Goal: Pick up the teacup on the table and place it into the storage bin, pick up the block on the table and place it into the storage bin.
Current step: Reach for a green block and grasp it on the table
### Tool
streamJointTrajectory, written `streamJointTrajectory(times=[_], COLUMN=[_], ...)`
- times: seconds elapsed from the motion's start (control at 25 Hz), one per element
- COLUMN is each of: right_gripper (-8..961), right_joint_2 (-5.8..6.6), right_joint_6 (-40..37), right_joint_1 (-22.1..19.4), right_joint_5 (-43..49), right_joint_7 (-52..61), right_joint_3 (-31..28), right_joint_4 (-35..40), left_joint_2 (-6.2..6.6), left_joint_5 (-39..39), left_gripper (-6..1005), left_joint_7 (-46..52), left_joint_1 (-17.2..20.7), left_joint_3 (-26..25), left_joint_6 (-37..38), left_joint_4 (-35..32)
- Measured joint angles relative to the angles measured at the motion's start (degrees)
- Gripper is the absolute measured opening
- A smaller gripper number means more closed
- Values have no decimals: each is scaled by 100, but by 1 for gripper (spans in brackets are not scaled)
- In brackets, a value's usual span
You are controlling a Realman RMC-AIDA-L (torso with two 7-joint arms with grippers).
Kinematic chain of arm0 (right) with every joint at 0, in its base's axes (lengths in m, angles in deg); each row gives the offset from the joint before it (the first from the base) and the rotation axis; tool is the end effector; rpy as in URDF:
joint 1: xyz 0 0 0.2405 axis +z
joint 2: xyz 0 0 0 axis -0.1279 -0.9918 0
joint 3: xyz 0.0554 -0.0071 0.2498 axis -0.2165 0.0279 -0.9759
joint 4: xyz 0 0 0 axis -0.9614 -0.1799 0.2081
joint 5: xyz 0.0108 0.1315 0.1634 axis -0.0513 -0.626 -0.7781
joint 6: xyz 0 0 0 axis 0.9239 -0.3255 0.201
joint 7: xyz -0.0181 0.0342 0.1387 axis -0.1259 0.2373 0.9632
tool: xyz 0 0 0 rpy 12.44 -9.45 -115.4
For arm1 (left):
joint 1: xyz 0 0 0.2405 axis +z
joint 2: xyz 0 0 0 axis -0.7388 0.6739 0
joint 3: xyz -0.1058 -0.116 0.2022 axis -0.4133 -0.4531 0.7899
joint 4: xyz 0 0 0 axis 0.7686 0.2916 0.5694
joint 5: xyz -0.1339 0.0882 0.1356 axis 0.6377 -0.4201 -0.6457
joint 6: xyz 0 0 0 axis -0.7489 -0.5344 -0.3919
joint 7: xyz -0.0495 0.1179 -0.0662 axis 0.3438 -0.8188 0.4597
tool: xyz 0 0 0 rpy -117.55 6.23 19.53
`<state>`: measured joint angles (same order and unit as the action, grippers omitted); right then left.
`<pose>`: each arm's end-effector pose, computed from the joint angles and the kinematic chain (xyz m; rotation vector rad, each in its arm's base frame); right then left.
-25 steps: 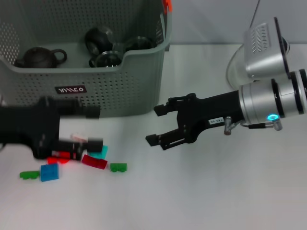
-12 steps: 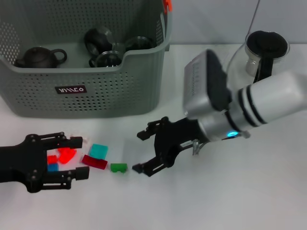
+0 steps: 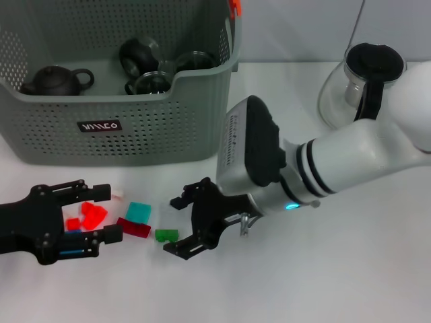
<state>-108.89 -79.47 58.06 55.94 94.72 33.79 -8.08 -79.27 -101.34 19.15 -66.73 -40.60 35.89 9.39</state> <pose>0.1334 0.3489 -0.1563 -3.0917 0.0472 0.0440 -0.3064 0.2499 0.0556 -2.7244 -0.6346 -0.8247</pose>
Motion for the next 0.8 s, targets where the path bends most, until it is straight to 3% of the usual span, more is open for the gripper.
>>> streamJointTrajectory(times=[0.36,0.8], right_gripper=[740,724], right_joint_2=[-24,-23], right_joint_6=[931,1192], right_joint_1=[-27,-69], right_joint_5=[-781,-1068], right_joint_7=[3,-4], right_joint_3=[954,1305], right_joint_4=[16,-26], left_joint_2=[10,12], left_joint_5=[-6,-7], left_gripper=[790,785], left_joint_7=[-124,-190], left_joint_1=[2,-11], left_joint_3=[12,8], left_joint_6=[-202,-312], left_joint_4=[78,152])
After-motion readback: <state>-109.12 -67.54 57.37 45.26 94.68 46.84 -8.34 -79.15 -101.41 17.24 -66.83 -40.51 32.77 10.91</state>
